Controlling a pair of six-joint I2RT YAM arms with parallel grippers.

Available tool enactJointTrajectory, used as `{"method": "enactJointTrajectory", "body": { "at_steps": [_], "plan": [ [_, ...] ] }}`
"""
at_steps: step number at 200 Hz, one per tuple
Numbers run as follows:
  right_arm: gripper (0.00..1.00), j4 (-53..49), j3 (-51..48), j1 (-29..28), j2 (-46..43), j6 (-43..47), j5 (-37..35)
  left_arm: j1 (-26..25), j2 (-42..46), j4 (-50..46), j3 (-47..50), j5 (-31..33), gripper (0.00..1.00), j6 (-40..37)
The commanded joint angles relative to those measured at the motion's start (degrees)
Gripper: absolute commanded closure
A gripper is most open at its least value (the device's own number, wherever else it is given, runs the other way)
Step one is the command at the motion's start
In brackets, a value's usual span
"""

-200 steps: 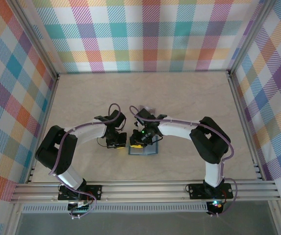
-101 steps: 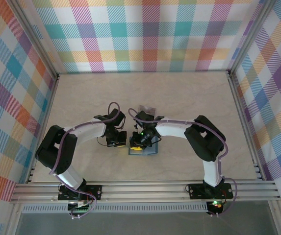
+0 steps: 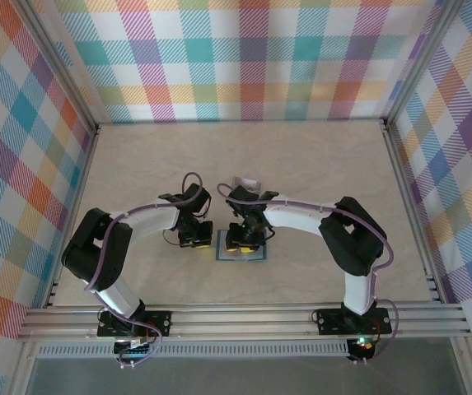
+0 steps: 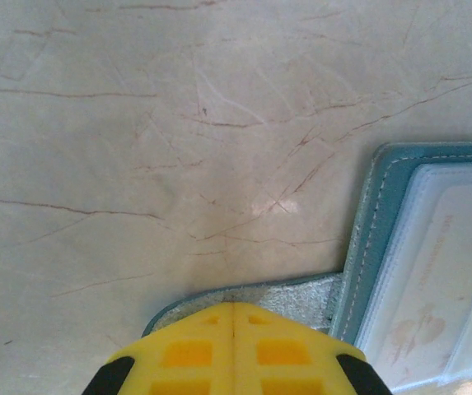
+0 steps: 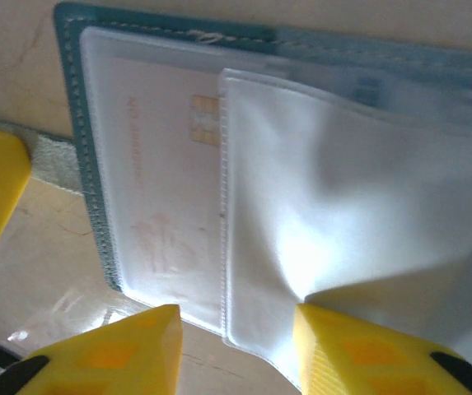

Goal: Take the credit cards out of the card holder

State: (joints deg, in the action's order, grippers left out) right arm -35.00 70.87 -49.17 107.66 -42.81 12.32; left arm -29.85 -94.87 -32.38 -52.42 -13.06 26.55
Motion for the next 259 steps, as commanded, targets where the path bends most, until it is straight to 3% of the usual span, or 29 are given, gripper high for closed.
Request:
{"method": "enactJointTrajectory", "body": {
  "at_steps": [1, 91, 259],
  "plan": [
    [0.56, -6.1, 1.9, -0.4, -1.6, 1.7, -3.7, 0.4, 0.4, -1.4, 2.5, -0.9, 1.0, 0.4],
    [0.51, -12.2, 3.2, -0.3, -3.5, 4.5, -9.2, -2.7, 1.5, -0.4, 4.2, -1.7, 0.99, 3.4],
    [0.47, -17.3, 0.8, -0.1, -5.6, 4.7, -17.6, -3.0, 0.7, -1.5, 2.3, -1.3, 0.99, 3.2]
  ]
}}
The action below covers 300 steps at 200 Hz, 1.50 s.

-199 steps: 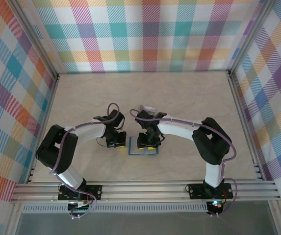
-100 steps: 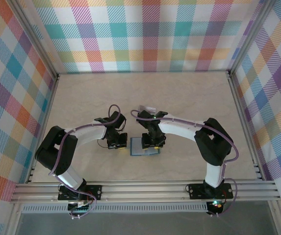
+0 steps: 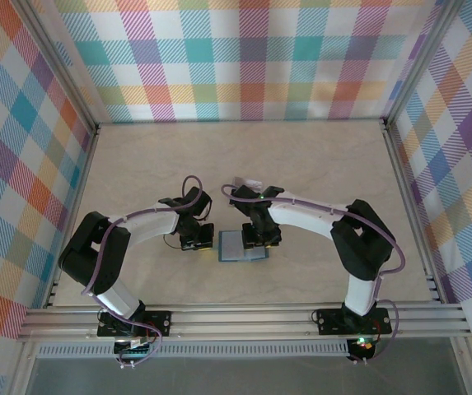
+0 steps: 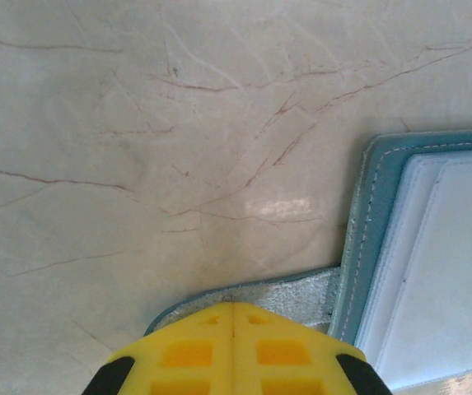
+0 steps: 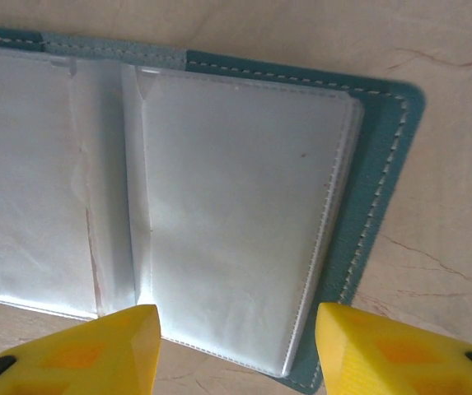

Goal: Take the credit cards out of the card holder

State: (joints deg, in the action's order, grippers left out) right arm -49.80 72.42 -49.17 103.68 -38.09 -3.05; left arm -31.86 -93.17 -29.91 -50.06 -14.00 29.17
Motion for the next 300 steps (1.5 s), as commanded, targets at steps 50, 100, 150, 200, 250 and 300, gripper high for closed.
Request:
{"method": "enactJointTrajectory", "body": {
  "at_steps": [50, 100, 150, 200, 250, 300],
  "plan": [
    [0.54, -0.4, 1.5, 0.0, -2.8, -0.2, 2.6, -1.2, -1.1, -5.0, -2.0, -0.2, 0.99, 0.3],
    [0.64, 17.9, -0.2, -0.1, -1.4, -3.3, 21.0, -1.2, -2.8, -3.7, -1.7, -0.8, 0.99, 0.3],
    [0.65, 21.5, 2.2, -0.1, 6.4, -5.2, 23.2, -1.2, -2.7, -3.5, -1.0, -0.7, 1.0, -0.1],
    [0.63, 17.4, 1.7, -0.1, 8.0, -4.4, 18.1, -1.2, -2.2, -3.2, -0.3, -1.0, 1.0, -0.1],
    [0.55, 6.4, 3.5, -0.5, 8.9, -1.7, 8.6, -1.2, -1.5, -3.1, 0.3, -0.8, 1.0, -0.2],
    [0.48, -1.7, 8.2, -1.4, 9.3, 0.0, 0.9, -1.2, -1.7, -3.0, 0.3, -1.0, 1.0, -0.2]
  ]
}}
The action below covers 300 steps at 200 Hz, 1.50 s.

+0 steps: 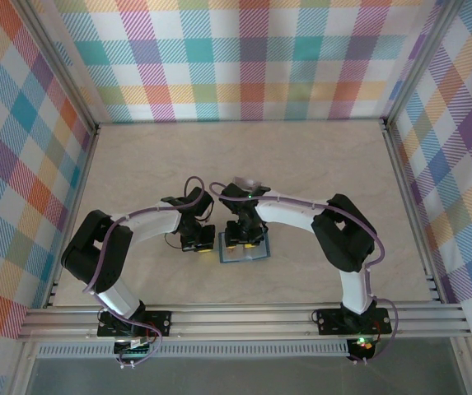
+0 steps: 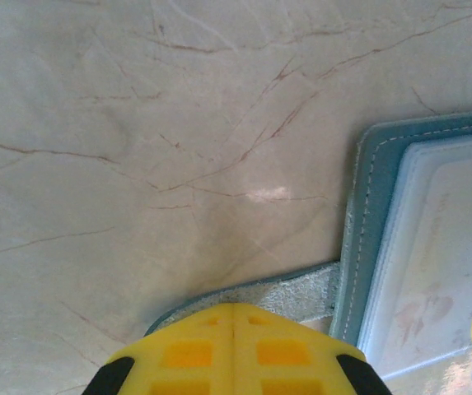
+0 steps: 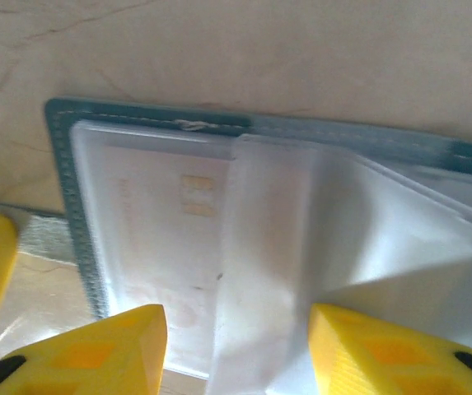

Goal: Take the credit cards out of the card holder

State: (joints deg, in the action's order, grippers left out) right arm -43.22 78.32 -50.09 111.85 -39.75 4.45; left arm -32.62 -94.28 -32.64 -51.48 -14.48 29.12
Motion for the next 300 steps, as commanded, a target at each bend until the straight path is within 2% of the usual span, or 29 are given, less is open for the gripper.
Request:
{"method": "enactJointTrajectory", "body": {
  "at_steps": [1, 30, 84, 109, 174, 200, 243, 269, 300],
  "plan": [
    [0.47, -8.4, 2.4, -0.5, 1.1, 1.6, -6.7, -0.4, -0.7, -0.4, 1.7, -0.5, 0.99, -0.2],
    [0.44, -10.1, 3.7, -0.6, 1.5, 1.9, -8.3, -0.4, -0.8, -0.4, 1.6, -0.5, 1.0, -0.4],
    [0.44, -13.4, 3.7, -0.5, 0.2, 1.9, -12.0, -0.4, -0.3, -1.3, 1.3, 0.1, 1.0, -0.7],
    [0.45, -13.9, 1.6, 0.2, -1.9, 1.6, -14.3, -0.4, -0.2, -1.9, 0.7, 0.1, 1.0, -1.0],
    [0.5, -11.8, -1.9, 2.6, -5.4, 2.7, -13.2, -0.6, -0.2, -4.3, -2.7, -0.2, 0.99, -1.9],
    [0.54, -10.1, -1.7, 2.6, -8.3, 2.9, -10.7, -0.9, 1.1, -4.5, -4.1, -1.4, 0.99, -1.0],
    [0.67, -4.7, -1.6, 3.3, -9.4, 3.3, -1.2, -2.5, 2.0, -4.3, -6.8, -4.2, 0.99, 0.9],
    [0.71, -0.6, -1.9, 3.5, -9.2, 2.4, 5.0, -3.7, 0.8, -3.5, -7.6, -4.6, 1.0, 1.6],
    [0.77, -2.0, -1.4, 3.6, -8.4, 2.5, 3.0, -5.0, -1.2, -1.3, -7.5, -5.7, 1.0, 3.0]
  ]
}}
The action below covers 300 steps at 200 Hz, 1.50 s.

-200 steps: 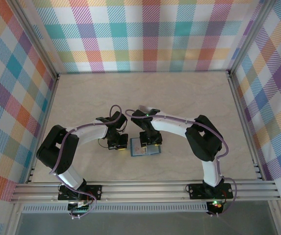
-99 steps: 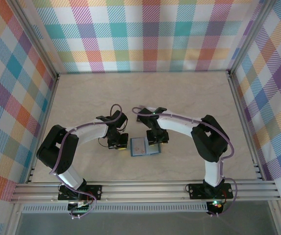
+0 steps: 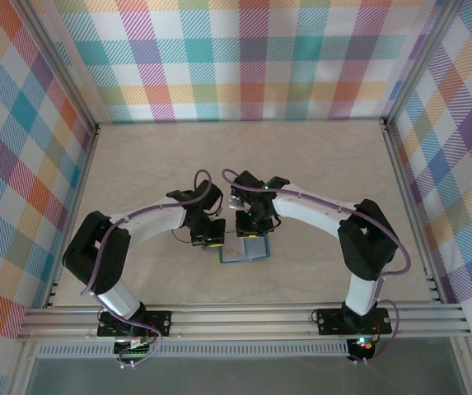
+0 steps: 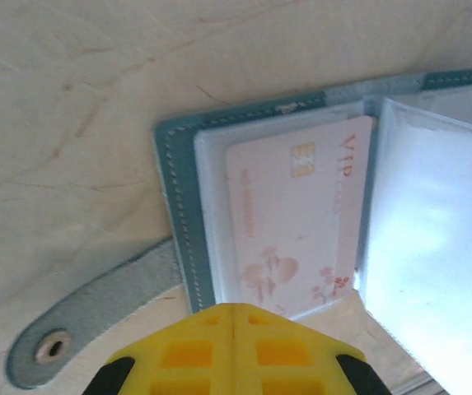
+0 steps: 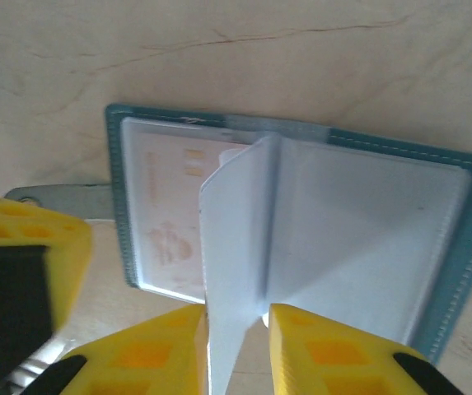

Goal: Take the credit cards out of the card holder

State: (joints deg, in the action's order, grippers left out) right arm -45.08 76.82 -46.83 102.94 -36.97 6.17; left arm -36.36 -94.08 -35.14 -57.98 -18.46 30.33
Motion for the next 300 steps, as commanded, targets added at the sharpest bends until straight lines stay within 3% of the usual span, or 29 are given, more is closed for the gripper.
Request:
{"method": "enactJointTrajectory", "body": {
  "at_steps": [1, 55, 100, 152, 199, 267, 286, 300],
  "plan": [
    [0.77, -0.3, 0.2, 0.3, 0.5, -0.2, 1.0, -1.3, -1.5, 1.2, -1.0, -1.7, 1.0, 1.8],
    [0.95, -2.0, -4.6, 2.4, -1.8, 1.0, -3.7, -2.8, -4.7, 2.4, -3.9, -3.8, 1.0, 2.0],
    [1.0, 0.5, -8.5, 3.8, -1.7, 1.4, -4.8, -3.7, -7.7, 2.7, -5.1, -3.9, 1.0, 1.9],
    [1.0, -0.1, -9.4, 4.0, 0.2, 2.8, -8.7, -3.7, -10.6, -0.7, -3.7, 1.7, 1.0, -0.2],
    [1.0, -3.6, -8.7, 4.1, 2.2, 4.3, -15.8, -3.7, -12.0, 0.0, -1.9, 2.1, 1.0, 0.5],
    [1.0, -7.6, -7.2, 3.9, 3.1, 4.4, -17.8, -3.8, -11.0, 0.2, -2.2, 1.1, 1.0, 0.4],
    [0.85, -5.9, -7.3, 4.0, 0.3, 4.1, -13.5, -3.8, -11.1, 0.0, -2.9, 0.3, 1.0, 0.3],
    [0.79, -4.4, -7.5, 3.9, -1.6, 3.7, -10.4, -3.8, -10.8, 0.1, -3.1, 0.2, 1.0, 0.3]
  ]
}}
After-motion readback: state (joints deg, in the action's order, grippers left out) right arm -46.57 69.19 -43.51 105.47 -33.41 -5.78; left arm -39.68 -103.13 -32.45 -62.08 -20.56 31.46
